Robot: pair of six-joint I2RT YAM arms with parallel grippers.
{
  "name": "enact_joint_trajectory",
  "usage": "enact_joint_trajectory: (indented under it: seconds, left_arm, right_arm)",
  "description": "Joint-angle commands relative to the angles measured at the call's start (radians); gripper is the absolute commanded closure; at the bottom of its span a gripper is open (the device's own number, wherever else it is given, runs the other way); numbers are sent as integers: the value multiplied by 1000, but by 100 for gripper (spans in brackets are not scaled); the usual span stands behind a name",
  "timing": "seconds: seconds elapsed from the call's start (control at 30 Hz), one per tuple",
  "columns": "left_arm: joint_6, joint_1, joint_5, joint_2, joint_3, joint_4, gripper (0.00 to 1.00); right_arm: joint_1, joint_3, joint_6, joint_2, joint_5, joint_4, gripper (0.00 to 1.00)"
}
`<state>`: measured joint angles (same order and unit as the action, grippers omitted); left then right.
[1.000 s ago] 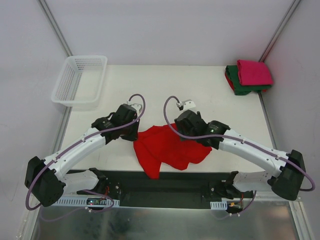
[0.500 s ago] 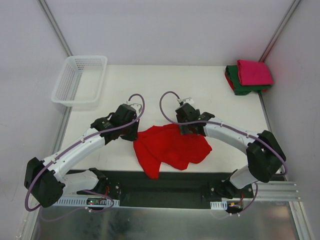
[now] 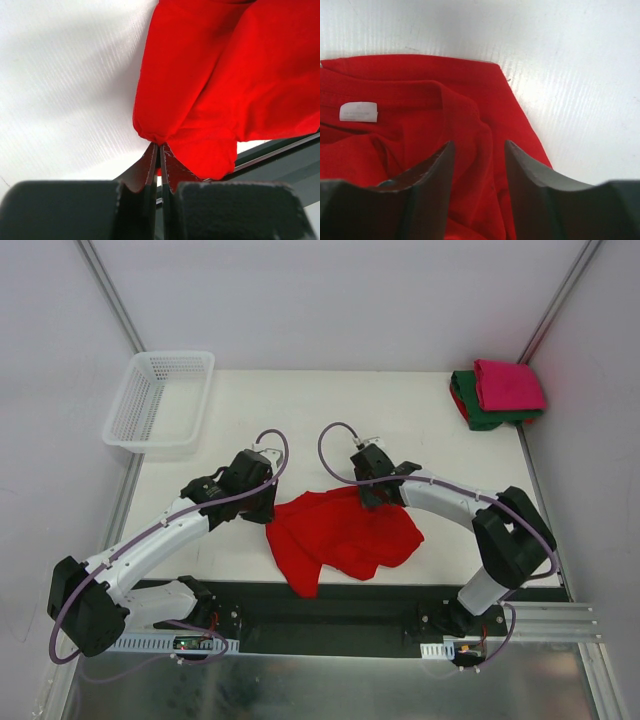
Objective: Fold and stack the t-shirts
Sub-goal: Flatten out the tshirt
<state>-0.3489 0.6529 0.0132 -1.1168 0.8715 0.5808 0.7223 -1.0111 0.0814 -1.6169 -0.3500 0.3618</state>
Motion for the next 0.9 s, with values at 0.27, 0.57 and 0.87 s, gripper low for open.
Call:
enact_joint_trajectory:
  seconds: [0.27, 0.57, 0.87]
  left_arm:
    - [21, -19, -15, 29, -8, -9, 100]
    - [24, -27, -15, 35, -9, -10, 100]
    - [25, -29, -15, 34, 1, -12, 100]
  right_arm:
    - [-17, -15, -5, -40, 112, -50, 71]
    - [-17, -1, -8, -2, 111, -40, 99]
    - [-17, -27, -45, 262, -46, 77, 99]
